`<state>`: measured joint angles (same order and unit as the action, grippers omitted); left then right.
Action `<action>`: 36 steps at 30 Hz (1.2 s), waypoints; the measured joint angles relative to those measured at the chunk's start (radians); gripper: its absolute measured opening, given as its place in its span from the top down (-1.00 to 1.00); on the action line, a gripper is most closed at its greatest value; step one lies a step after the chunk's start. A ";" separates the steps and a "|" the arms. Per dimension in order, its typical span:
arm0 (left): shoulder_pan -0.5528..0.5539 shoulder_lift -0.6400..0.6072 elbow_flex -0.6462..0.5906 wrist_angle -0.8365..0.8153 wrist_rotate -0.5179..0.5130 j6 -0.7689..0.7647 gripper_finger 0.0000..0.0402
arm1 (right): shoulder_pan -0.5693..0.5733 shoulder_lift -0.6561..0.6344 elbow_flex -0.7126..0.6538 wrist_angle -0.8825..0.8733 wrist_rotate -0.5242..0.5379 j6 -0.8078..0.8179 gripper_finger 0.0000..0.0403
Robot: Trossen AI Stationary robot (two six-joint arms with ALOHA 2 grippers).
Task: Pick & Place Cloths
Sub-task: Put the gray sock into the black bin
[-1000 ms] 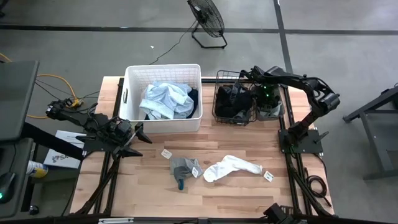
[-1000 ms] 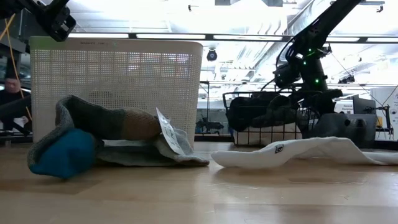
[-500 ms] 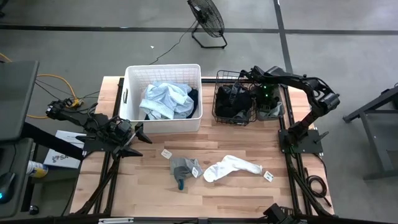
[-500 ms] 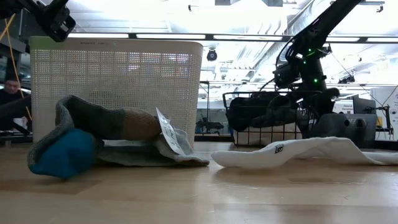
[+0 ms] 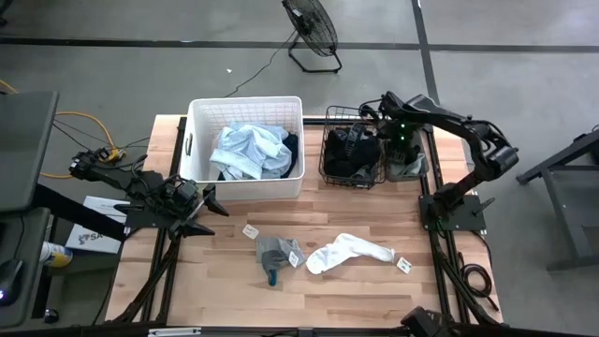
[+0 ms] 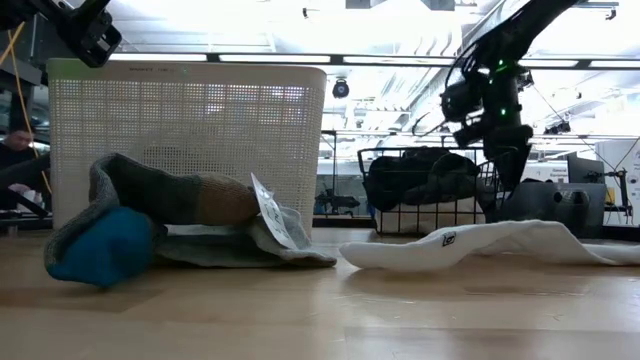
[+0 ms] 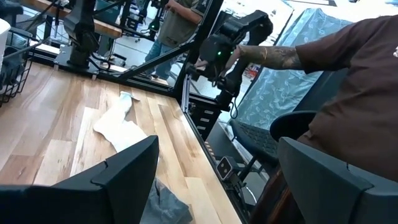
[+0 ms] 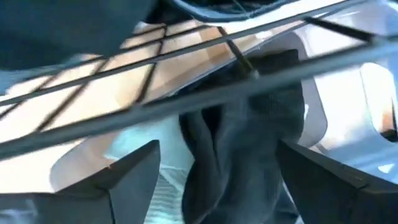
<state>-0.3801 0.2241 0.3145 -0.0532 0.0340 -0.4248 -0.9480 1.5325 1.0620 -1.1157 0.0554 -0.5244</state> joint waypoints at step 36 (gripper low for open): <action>0.000 0.008 0.000 -0.020 -0.027 -0.104 -0.61 | 0.669 -0.429 0.013 0.217 -0.055 1.024 -0.63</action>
<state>-0.3798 0.2318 0.3146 -0.0734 0.0074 -0.5285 -0.2794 1.1038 1.0752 -0.8989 0.0002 0.5001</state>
